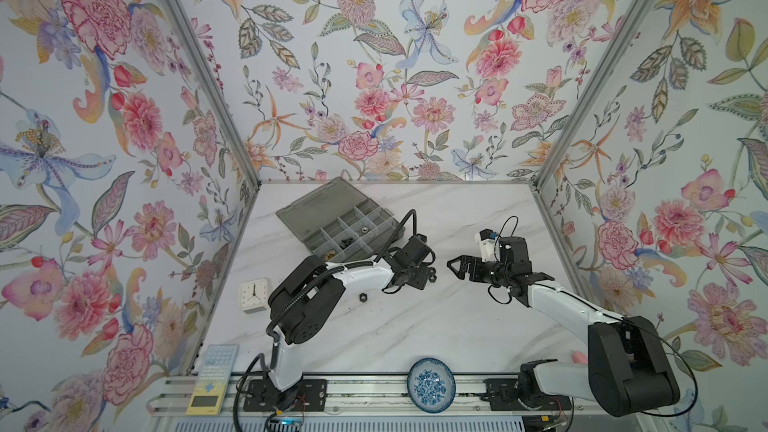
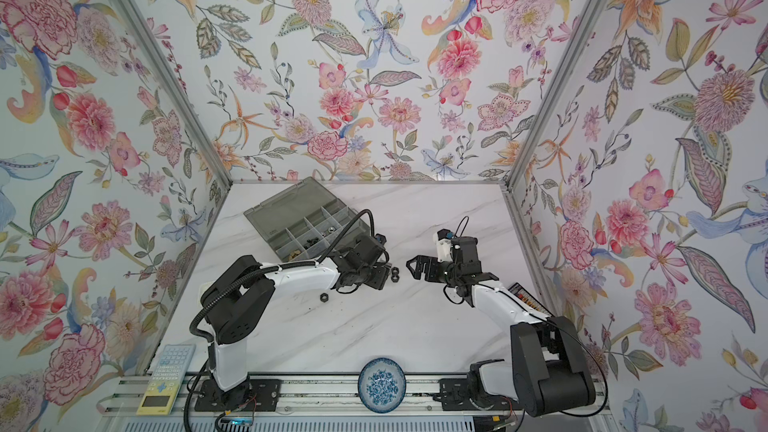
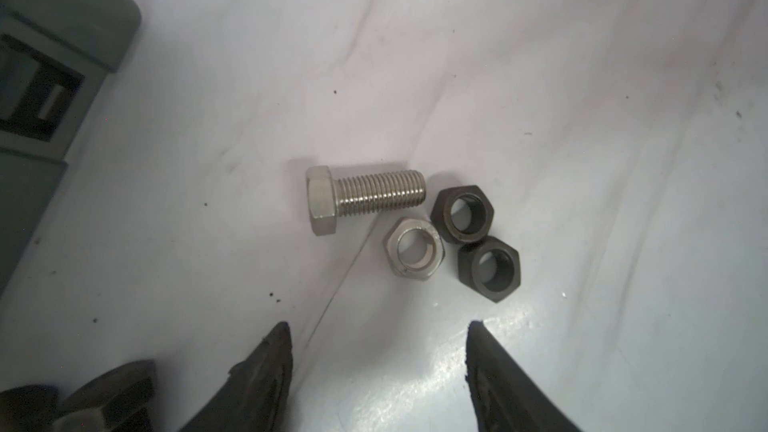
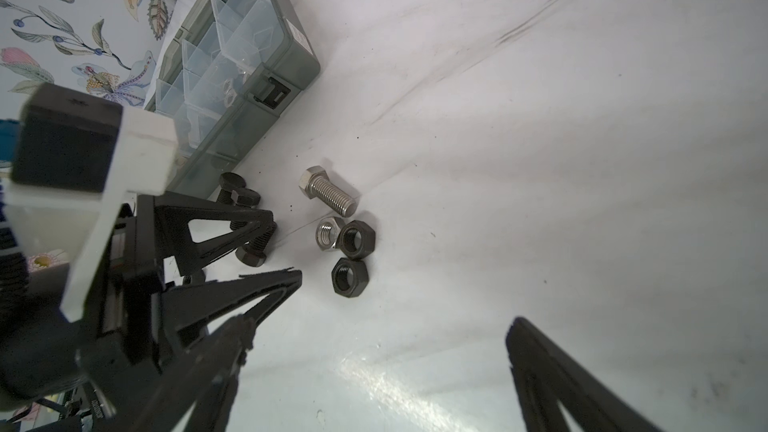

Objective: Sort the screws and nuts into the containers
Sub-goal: 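Withdraw the left gripper from the box toward the loose nuts, then lower the left gripper and close it on the silver hex nut beside the steel bolt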

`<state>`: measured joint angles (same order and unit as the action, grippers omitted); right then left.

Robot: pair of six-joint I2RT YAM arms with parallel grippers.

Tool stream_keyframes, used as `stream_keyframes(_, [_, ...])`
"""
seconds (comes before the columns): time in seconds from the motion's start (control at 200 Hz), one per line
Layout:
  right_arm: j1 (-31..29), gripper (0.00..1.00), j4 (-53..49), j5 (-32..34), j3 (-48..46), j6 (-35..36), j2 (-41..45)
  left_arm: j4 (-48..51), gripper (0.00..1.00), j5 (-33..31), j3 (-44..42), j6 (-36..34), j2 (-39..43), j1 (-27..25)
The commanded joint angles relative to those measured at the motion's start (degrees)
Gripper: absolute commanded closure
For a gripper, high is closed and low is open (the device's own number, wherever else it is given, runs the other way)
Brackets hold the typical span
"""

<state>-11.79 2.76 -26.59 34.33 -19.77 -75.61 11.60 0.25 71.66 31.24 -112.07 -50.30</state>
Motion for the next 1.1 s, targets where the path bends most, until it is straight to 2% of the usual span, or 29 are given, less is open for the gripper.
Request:
stream_keyframes(0.0, [0.2, 0.01, -0.1, 0.0, 0.6, 0.8, -0.3, 2.1, 0.32, -0.5, 1.8, -1.0, -0.7, -0.6])
stream_keyframes(0.48, [0.4, 0.01, -0.2, 0.1, -0.1, 0.7, 1.0, 0.1, 0.38, -0.2, 4.0, 0.0, -4.3, -0.5])
stream_keyframes(0.62, [0.5, 0.01, -0.2, 0.1, -0.2, 0.8, 0.9, -0.4, 0.42, -0.1, 4.5, 0.2, -5.2, -0.5])
stream_keyframes(1.096, [0.7, 0.01, 0.0, 0.0, -0.4, 1.0, 0.4, 1.4, 0.43, -0.5, 8.0, 0.0, -7.9, -0.5])
